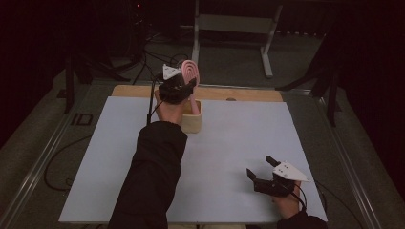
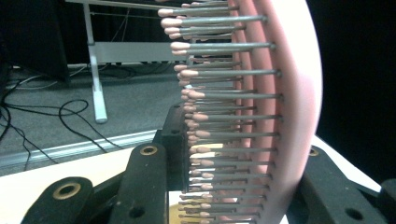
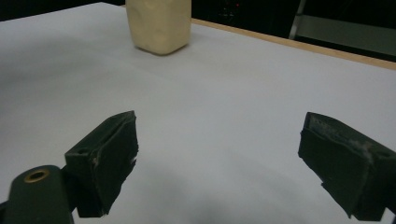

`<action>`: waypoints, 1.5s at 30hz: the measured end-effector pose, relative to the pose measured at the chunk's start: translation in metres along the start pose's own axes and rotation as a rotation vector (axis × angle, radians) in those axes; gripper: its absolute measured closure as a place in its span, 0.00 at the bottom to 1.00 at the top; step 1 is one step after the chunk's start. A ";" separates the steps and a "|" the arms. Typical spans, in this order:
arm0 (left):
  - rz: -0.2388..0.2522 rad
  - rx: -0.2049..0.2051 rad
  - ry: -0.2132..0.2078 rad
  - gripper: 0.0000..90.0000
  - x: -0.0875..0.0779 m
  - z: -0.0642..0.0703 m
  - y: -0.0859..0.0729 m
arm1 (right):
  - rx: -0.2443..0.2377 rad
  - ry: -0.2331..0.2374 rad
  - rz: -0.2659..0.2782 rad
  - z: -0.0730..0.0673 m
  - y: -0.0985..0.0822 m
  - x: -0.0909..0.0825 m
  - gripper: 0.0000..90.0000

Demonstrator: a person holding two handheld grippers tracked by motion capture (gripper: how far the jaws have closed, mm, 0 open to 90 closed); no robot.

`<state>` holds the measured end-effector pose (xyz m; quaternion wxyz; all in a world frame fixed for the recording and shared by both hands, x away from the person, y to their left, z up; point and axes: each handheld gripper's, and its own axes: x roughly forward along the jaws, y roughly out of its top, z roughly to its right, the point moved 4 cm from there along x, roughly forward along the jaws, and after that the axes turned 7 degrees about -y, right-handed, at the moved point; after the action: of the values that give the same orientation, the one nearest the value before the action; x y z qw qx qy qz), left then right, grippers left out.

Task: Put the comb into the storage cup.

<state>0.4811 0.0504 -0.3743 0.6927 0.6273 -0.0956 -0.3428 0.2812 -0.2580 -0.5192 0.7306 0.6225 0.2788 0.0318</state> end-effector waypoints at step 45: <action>-0.053 -0.037 -0.018 0.70 0.008 -0.003 -0.035 | -0.009 0.003 -0.015 -0.001 -0.001 0.002 0.14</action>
<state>0.4761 0.0488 -0.4098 0.6940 0.6136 -0.0791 -0.3683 0.2822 -0.2567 -0.5214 0.7333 0.6169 0.2845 0.0288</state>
